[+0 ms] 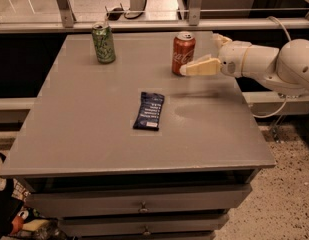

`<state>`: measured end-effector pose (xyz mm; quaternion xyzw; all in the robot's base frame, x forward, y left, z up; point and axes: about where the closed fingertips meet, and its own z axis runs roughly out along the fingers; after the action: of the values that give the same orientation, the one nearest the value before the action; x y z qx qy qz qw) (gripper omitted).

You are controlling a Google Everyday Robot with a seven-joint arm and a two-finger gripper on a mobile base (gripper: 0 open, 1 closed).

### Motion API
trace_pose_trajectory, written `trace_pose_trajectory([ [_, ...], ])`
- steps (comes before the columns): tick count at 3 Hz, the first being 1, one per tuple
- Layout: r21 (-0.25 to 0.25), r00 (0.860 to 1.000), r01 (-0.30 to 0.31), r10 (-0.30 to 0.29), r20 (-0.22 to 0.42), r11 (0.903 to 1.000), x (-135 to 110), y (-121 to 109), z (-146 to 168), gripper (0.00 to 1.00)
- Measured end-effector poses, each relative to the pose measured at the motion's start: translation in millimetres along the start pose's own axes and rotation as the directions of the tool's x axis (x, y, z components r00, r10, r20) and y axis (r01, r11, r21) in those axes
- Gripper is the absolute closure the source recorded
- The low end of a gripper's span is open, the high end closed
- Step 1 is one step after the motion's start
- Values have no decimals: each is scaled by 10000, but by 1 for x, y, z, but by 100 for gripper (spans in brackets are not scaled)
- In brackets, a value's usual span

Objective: Knock coke can over

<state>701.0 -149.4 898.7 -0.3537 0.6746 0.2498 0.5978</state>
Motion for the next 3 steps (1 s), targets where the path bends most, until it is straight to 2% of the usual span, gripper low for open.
trace_pose_trajectory([
  [3,-463,9975,-242,271,648,9986,7,5,36,2],
])
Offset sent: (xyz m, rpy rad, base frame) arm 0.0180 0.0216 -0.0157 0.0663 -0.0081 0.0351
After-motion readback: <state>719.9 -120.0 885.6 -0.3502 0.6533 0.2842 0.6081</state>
